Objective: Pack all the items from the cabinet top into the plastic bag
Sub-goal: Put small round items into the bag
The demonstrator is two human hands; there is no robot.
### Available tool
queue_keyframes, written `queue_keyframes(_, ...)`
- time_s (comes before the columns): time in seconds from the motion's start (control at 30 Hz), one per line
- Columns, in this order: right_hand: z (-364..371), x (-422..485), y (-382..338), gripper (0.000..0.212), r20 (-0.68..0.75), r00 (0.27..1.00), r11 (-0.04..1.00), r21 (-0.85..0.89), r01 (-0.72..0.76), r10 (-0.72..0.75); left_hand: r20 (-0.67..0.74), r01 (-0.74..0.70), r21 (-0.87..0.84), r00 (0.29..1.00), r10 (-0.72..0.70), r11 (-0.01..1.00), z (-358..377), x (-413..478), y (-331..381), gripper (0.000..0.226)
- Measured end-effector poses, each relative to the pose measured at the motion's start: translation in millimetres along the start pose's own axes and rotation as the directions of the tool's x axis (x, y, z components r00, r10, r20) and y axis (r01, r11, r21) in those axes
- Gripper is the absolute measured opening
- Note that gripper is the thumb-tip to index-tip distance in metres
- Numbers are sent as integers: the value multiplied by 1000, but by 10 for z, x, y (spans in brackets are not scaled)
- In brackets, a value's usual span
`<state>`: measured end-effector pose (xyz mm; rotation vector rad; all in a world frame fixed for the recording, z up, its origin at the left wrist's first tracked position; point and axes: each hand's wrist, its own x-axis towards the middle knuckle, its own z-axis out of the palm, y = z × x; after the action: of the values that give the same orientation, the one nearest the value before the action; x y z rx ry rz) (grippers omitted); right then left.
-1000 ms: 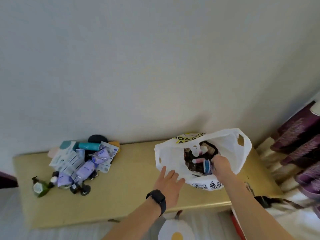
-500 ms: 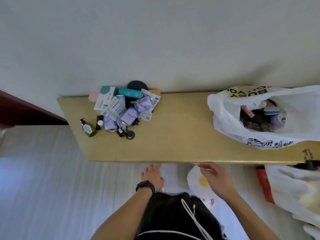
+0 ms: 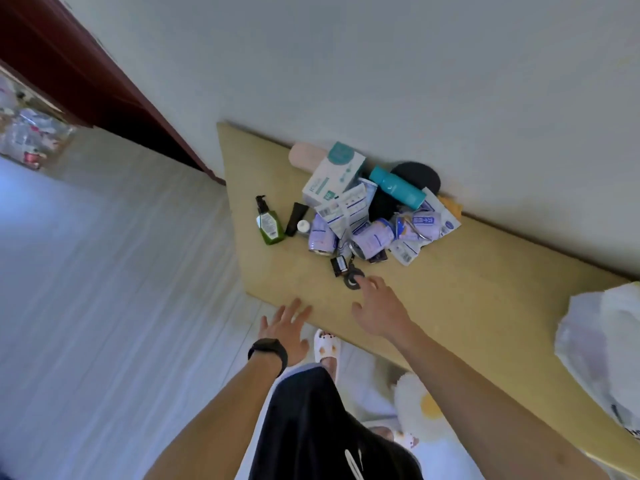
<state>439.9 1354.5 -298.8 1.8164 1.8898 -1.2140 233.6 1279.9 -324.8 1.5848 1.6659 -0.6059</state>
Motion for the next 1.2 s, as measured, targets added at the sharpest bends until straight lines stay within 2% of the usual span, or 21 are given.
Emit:
queue_keyframes(0.1, 58, 377, -170, 64, 7, 997, 997, 5, -80, 80, -73, -25, -30, 997, 23, 999, 3, 48, -52, 68)
queue_keyframes(0.2, 198, 449, -146, 54, -73, 989, 985, -102, -136, 129, -183, -46, -183, 983, 12, 982, -75, 98, 92, 65)
queue_keyframes(0.27, 271, 399, -75, 45, -123, 982, 983, -105, -153, 140, -264, -102, -249, 964, 34, 963, -178, 173, 229, 69)
queue_keyframes(0.33, 313, 309, 51, 43, -101, 972, 976, -32, -216, 212, -323, -176, -205, 941, 104, 963, -312, 279, 385, 74)
queue_keyframes(0.43, 377, 91, 368, 52, -16, 934, 929, 107, -353, 357, -303, -224, -64, 933, 195, 972, -477, 481, 617, 71)
queue_keyframes(0.53, 402, -168, 709, 34, 15, 915, 881, 262, -393, 404, -259, -211, -5, 944, 203, 977, -554, 675, 738, 53)
queue_keyframes(0.6, 373, -339, 871, 25, 20, 906, 835, 380, -398, 423, -231, -207, -34, 954, 193, 978, -538, 759, 737, 41)
queue_keyframes(0.73, 275, -744, 1067, 13, -84, 820, 603, 720, -343, 566, -225, -211, -243, 962, 157, 947, -385, 828, 723, 30)
queue_keyframes(0.87, 153, -1155, 1275, 15, -116, 747, 360, 916, -174, 655, -95, -130, -390, 990, 101, 912, -306, 698, 889, 36)
queue_keyframes(1.0, 115, -1543, 1553, 23, -19, 729, 97, 993, -65, 684, 10, -84, -476, 995, 102, 875, -162, 447, 1205, 41)
queue_keyframes(1.17, -57, -2183, 1866, 7, -24, 751, -122, 983, 139, 660, 125, -11, -697, 983, 137, 717, -43, 36, 1947, 37)
queue_keyframes(1.2, -107, -2342, 1913, 13, -38, 755, -180, 962, 204, 655, 141, -11, -726, 976, 164, 687, -21, -37, 2120, 36)
